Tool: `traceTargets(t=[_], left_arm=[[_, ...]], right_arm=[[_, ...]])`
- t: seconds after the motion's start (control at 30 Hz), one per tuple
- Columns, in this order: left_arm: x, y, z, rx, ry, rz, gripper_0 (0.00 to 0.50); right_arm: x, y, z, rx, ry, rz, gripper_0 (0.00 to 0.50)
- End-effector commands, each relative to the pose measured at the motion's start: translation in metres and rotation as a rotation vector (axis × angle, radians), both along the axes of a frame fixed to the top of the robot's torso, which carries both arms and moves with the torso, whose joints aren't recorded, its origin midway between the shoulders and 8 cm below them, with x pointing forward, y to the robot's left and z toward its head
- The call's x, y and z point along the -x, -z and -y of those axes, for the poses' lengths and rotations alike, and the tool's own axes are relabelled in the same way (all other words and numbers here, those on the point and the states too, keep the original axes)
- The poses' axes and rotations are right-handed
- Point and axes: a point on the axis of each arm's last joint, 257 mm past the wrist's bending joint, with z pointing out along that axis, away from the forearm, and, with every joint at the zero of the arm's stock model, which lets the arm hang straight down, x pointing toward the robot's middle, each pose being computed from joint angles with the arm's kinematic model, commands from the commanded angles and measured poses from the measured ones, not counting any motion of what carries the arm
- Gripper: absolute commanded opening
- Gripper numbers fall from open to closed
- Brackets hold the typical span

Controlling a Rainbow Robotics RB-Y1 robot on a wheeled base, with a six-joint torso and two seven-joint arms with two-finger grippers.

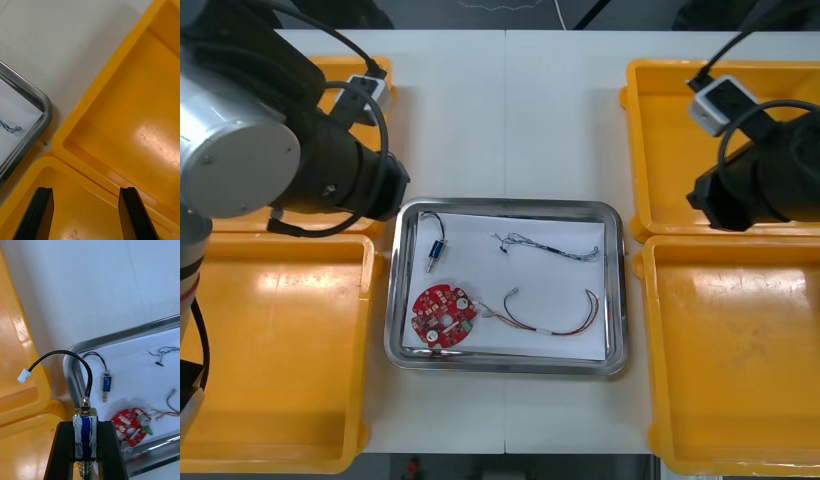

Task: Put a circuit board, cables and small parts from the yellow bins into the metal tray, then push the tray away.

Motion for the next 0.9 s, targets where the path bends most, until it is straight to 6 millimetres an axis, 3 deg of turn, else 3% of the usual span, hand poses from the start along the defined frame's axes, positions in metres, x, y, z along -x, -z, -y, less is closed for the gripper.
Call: traceTargets(t=[0.03, 0.23, 0.43, 0.77, 0.9], left_arm=[[0.01, 0.011, 0.03, 0.008, 0.035, -0.045, 0.0], [-0.008, 0.043, 0.063, -0.003, 0.078, -0.048, 0.0], [-0.012, 0.073, 0.089, -0.01, 0.111, -0.077, 0.0], [-0.024, 0.111, 0.107, -0.009, 0.126, -0.084, 0.002], [-0.028, 0.115, 0.111, 0.002, 0.132, -0.074, 0.005]], right_arm=[[0.014, -0.003, 0.049, -0.099, 0.205, 0.014, 0.5], [0.031, 0.014, 0.085, -0.227, 0.407, -0.023, 0.5], [0.045, 0.028, 0.098, -0.331, 0.501, -0.078, 0.5], [0.069, 0.031, 0.116, -0.405, 0.562, -0.129, 0.5], [0.077, 0.034, 0.126, -0.374, 0.57, -0.136, 0.5]])
